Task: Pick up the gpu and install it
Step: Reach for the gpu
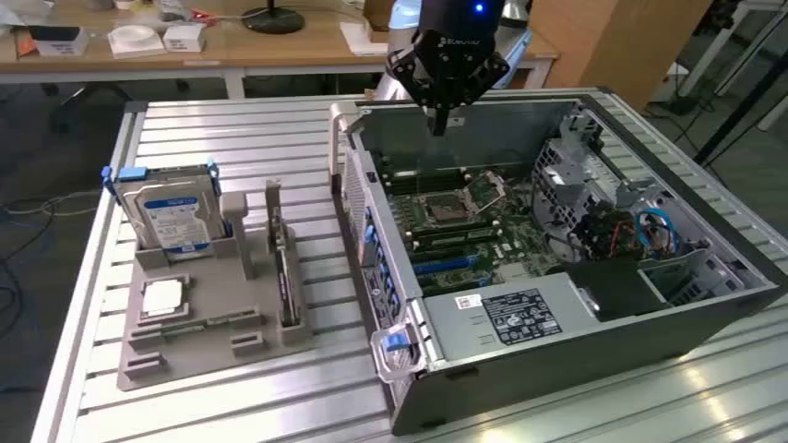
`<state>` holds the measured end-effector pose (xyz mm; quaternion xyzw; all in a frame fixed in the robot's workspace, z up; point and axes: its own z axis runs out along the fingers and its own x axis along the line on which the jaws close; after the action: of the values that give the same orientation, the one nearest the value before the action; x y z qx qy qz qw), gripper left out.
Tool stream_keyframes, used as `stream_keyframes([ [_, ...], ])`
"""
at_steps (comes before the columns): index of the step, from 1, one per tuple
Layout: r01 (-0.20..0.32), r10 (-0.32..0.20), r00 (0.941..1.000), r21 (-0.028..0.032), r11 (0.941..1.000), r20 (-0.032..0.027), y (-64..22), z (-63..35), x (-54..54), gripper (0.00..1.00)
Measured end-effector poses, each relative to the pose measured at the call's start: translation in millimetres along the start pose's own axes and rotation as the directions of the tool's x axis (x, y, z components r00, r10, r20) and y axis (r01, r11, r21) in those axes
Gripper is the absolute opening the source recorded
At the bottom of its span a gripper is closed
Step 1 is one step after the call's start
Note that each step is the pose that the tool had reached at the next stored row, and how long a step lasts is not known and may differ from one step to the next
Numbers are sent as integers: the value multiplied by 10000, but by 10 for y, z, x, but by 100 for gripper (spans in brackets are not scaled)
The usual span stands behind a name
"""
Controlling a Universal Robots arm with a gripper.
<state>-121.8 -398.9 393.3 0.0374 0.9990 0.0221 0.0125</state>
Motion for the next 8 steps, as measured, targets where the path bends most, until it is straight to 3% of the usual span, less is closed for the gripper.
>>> stream_keyframes([
  [8,-1,1,10000,0,10000,1,0,0,0,11],
])
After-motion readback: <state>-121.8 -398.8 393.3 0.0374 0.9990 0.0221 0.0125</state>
